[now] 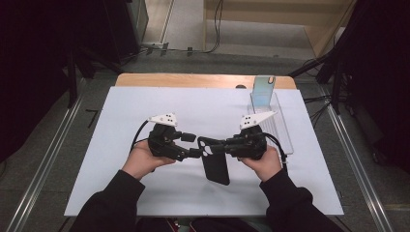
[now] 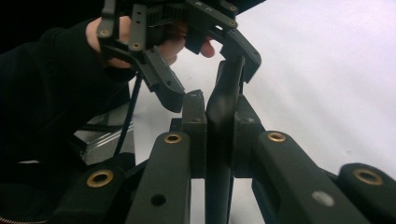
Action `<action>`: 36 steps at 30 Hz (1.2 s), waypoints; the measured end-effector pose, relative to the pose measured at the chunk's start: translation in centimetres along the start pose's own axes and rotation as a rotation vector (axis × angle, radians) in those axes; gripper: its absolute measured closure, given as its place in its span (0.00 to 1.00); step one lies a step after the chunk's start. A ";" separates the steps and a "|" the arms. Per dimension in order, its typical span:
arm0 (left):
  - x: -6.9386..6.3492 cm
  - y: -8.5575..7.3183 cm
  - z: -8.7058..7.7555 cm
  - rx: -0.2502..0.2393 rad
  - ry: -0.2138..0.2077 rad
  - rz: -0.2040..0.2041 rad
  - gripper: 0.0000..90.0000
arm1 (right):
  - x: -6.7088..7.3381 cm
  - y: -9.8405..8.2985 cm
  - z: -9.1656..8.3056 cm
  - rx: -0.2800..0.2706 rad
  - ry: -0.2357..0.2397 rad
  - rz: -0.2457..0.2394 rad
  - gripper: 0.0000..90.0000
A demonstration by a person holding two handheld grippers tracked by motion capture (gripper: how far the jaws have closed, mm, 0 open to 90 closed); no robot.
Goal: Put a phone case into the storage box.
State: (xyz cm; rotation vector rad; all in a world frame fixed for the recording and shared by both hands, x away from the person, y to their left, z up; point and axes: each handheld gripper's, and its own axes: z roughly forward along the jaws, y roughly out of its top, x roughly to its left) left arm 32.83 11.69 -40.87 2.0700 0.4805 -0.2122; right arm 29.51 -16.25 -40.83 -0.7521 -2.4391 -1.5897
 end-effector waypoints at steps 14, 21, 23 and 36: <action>-0.1 -0.1 -0.1 -0.040 -0.071 0.037 0.59 | 0.0 0.0 0.4 -0.007 0.087 -0.031 0.87; -0.3 -0.3 0.0 -0.021 -0.089 0.087 0.74 | -0.4 -0.1 0.4 -0.002 0.099 -0.025 0.86; -0.3 -0.3 -0.1 -0.014 -0.097 0.077 0.77 | -0.6 -0.2 0.3 -0.004 0.089 -0.026 0.86; -0.6 0.1 -0.6 0.002 -0.104 0.052 0.85 | -0.8 -0.1 0.1 -0.026 0.090 -0.020 0.70</action>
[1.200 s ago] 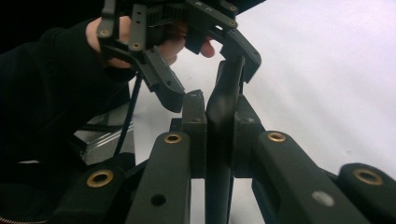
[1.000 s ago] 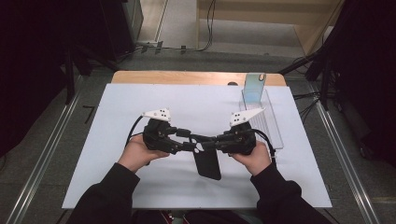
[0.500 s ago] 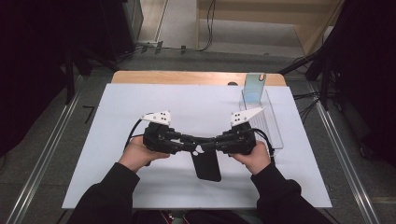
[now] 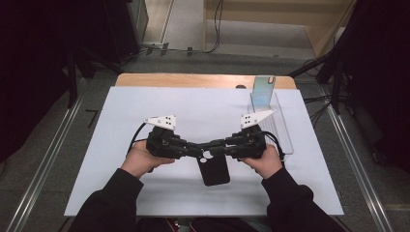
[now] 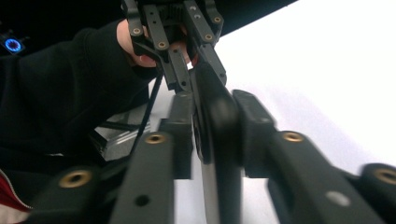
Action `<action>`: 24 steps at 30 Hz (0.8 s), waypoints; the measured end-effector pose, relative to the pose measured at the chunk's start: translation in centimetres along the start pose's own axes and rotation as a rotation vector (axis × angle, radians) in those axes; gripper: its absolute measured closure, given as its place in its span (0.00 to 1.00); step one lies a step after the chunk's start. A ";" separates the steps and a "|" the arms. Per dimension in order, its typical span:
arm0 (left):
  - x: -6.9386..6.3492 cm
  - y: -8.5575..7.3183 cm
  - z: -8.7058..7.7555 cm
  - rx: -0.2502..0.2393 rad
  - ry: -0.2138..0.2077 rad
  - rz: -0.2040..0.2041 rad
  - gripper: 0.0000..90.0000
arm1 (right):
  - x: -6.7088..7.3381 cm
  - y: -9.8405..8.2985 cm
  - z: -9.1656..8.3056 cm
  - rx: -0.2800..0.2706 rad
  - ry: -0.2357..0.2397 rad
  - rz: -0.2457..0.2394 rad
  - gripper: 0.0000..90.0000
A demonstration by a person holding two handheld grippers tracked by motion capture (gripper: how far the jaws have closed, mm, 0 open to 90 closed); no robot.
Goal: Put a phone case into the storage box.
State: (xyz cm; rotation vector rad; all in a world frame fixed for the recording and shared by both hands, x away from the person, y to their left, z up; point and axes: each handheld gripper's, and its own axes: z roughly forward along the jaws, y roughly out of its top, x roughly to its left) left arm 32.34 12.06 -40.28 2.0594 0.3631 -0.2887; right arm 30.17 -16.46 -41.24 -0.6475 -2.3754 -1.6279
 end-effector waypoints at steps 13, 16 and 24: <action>-0.1 0.5 -1.6 0.014 0.087 -0.097 0.85 | -0.1 -0.1 -0.6 -0.020 -0.102 0.014 0.39; -0.3 0.8 -1.9 0.004 0.110 -0.121 0.85 | -0.2 -0.2 -0.5 -0.034 -0.112 0.004 0.34; -1.1 1.6 -2.1 -0.004 0.196 -0.168 0.85 | -0.2 -0.4 0.0 -0.025 -0.158 -0.005 0.10</action>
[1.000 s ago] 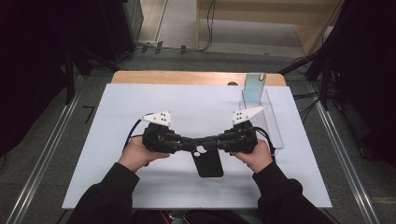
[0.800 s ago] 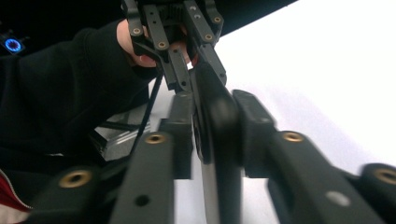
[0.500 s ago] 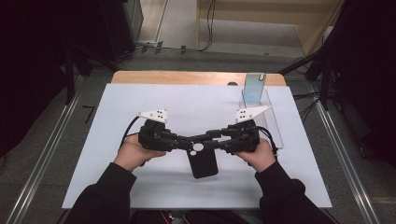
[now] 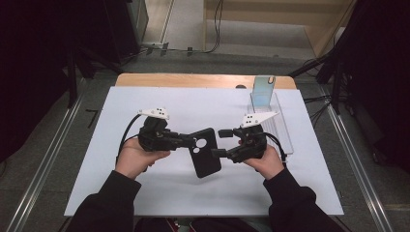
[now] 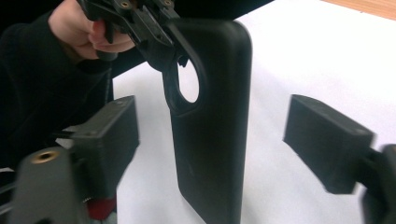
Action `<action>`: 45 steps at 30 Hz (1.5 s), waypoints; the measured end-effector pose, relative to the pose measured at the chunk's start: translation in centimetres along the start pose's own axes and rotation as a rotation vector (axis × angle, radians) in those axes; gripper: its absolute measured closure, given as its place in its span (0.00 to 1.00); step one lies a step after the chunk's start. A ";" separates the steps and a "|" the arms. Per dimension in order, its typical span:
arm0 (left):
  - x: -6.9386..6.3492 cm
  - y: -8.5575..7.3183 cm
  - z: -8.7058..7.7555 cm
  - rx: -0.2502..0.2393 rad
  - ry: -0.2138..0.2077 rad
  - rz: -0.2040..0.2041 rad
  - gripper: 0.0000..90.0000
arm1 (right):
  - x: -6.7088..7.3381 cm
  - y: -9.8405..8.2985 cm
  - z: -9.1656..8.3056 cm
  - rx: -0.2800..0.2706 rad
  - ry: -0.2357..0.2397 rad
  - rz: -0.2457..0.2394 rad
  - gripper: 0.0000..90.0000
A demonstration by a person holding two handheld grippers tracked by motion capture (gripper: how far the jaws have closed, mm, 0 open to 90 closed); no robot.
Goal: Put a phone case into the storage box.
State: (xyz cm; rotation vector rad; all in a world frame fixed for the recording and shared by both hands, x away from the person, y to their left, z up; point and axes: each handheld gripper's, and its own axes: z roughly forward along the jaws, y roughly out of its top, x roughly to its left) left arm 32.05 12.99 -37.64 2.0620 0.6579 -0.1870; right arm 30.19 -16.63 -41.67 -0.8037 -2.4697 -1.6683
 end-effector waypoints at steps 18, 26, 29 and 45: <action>-0.9 0.5 0.8 0.012 0.146 -0.140 0.85 | 1.6 -0.1 1.2 -0.020 -0.154 0.007 0.00; -1.1 0.6 1.1 0.008 0.190 -0.185 0.85 | 2.2 -0.1 2.1 -0.032 -0.243 0.045 0.00; -1.3 0.7 1.2 0.006 0.203 -0.193 0.85 | 2.4 -0.2 2.6 -0.027 -0.276 0.057 0.00; -2.0 0.9 1.6 0.013 0.232 -0.217 0.85 | 3.5 -0.5 5.1 -0.016 -0.375 0.069 0.00</action>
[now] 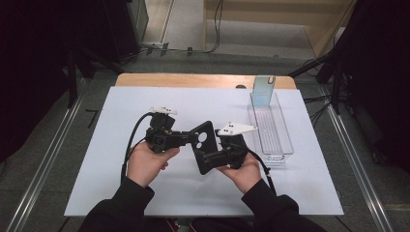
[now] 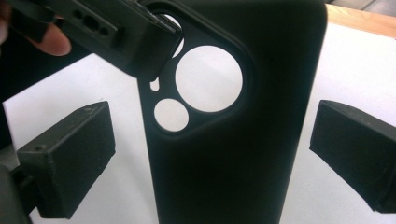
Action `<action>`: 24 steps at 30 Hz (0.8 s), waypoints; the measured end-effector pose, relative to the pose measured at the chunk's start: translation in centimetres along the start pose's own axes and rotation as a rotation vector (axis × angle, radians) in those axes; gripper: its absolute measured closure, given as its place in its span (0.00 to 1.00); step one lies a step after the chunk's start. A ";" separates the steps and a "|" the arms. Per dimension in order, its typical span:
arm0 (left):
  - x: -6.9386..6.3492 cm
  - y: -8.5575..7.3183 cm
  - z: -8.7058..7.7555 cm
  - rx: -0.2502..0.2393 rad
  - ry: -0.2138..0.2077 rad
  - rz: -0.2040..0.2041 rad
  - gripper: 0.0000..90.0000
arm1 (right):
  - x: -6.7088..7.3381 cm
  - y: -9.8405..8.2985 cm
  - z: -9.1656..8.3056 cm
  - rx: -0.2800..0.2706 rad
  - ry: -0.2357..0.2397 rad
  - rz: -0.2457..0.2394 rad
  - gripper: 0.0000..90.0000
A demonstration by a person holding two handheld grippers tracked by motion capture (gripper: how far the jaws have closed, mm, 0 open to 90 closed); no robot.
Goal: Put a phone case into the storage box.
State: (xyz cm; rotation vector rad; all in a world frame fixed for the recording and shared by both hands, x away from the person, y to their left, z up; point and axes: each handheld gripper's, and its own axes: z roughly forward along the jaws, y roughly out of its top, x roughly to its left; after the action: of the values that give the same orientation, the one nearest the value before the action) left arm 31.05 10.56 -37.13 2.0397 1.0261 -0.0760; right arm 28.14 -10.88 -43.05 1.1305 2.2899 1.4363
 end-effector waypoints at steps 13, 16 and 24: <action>-1.0 -0.1 0.5 0.010 -0.006 0.021 0.85 | 0.2 0.0 0.6 0.009 -0.044 0.018 0.05; -1.1 -0.1 0.5 0.010 -0.006 0.023 0.85 | 0.1 -0.1 0.6 0.005 -0.040 0.017 0.13; -1.2 0.0 0.2 -0.002 -0.020 0.028 0.84 | 0.3 0.1 0.3 0.000 -0.042 0.001 0.15</action>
State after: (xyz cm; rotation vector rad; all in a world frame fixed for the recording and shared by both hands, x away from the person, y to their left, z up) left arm 30.29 9.65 -36.83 2.0474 0.9843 -0.0812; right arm 28.18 -10.48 -43.04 1.1503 2.2616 1.3990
